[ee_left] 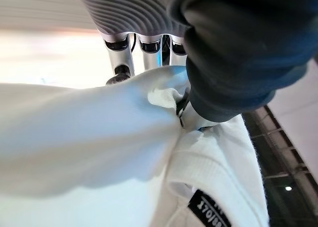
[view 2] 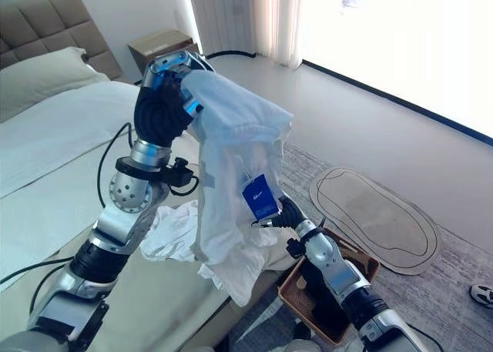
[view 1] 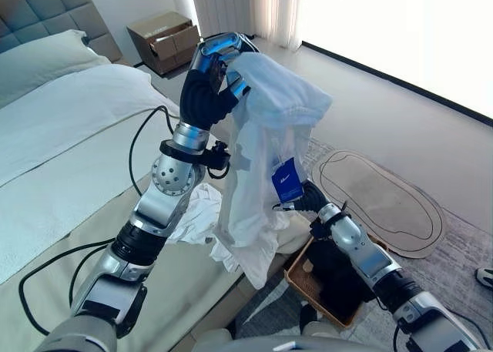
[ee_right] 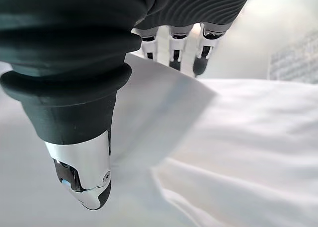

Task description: Pick up clothes into the bucket

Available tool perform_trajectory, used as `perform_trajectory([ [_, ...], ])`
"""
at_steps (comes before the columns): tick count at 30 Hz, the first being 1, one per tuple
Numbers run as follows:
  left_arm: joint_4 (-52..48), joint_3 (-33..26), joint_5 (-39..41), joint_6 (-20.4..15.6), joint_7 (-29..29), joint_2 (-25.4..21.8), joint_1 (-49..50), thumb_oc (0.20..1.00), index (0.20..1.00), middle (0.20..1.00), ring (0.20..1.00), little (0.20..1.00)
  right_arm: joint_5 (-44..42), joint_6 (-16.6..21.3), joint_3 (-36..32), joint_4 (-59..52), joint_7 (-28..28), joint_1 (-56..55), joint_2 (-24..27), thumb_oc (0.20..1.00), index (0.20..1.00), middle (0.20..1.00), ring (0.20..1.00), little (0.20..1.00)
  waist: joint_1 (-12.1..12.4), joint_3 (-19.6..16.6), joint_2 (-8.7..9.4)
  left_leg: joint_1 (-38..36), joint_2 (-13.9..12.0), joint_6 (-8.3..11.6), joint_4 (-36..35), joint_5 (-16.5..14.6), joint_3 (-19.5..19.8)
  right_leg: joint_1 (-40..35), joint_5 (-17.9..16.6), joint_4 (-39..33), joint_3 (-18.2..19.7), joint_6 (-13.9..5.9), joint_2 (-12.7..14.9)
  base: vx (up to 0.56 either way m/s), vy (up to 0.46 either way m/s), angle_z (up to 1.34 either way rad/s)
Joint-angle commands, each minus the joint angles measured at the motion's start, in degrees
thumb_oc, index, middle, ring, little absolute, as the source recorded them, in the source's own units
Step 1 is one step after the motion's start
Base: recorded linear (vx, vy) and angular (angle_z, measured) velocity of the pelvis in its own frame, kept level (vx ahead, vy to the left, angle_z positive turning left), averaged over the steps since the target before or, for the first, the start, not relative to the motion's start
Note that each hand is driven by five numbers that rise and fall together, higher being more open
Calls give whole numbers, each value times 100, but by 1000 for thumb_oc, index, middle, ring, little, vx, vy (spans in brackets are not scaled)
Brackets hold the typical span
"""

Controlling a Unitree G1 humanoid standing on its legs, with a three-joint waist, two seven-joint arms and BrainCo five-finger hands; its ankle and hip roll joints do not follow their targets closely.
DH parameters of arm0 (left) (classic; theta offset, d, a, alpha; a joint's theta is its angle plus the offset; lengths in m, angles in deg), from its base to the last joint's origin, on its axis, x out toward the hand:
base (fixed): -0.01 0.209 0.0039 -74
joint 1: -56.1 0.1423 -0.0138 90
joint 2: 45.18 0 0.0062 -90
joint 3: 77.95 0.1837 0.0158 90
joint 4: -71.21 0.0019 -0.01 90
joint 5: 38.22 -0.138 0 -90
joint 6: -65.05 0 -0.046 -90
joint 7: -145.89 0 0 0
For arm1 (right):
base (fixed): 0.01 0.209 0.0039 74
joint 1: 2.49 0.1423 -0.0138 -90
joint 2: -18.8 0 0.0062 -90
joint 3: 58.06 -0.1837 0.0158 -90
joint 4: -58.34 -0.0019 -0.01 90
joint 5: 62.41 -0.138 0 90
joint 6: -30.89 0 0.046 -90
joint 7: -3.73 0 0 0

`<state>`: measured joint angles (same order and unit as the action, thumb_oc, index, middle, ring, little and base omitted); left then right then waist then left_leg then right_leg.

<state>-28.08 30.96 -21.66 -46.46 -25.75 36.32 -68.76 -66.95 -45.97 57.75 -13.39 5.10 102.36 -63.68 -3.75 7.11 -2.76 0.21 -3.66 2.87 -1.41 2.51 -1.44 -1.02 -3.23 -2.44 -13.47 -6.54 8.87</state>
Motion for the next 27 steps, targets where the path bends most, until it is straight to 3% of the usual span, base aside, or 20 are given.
perform_trajectory([
  [1,204,82,-63,-115,146,110,-827,200,200,200,200,200,-873,114,68,-536,315,125,-270,1000,1000,1000,1000,1000,60,-276,313,149,-118,117,58,-52,-80,-55,-38,204,-19,-402,403,0,0,0],
  [6,266,195,-112,-89,77,179,-973,200,200,200,200,200,-1043,57,228,-686,546,177,-216,1000,1000,1000,1000,1000,58,-316,326,101,-123,123,36,-50,-97,-108,-27,186,-26,-398,397,0,0,0],
  [11,356,273,199,-44,-100,404,-1038,200,200,200,200,200,-2065,-124,434,-642,1185,170,-292,1000,1000,1000,1000,1000,90,-366,335,59,-129,129,21,-54,-89,-159,-35,147,-50,-404,393,0,0,0],
  [15,359,355,319,-13,-201,549,-946,200,200,200,200,200,-2656,-149,489,-507,1327,222,-476,1000,1000,1000,1000,1000,119,-378,340,42,-129,124,29,-68,-80,-189,-39,129,-56,-403,390,0,0,0],
  [22,297,552,454,40,-489,692,-761,200,200,200,200,200,-2959,-163,709,-70,1473,537,-802,1000,1000,1000,1000,1000,177,-383,329,35,-111,119,25,-67,-53,-211,-40,113,-50,-391,380,0,0,0],
  [27,310,667,428,88,-768,785,-609,200,200,200,200,200,-3809,-371,845,-123,2158,670,-971,1000,1000,1000,1000,1000,237,-387,325,66,-101,140,-12,-22,15,-227,-13,122,-129,-381,382,0,0,0],
])
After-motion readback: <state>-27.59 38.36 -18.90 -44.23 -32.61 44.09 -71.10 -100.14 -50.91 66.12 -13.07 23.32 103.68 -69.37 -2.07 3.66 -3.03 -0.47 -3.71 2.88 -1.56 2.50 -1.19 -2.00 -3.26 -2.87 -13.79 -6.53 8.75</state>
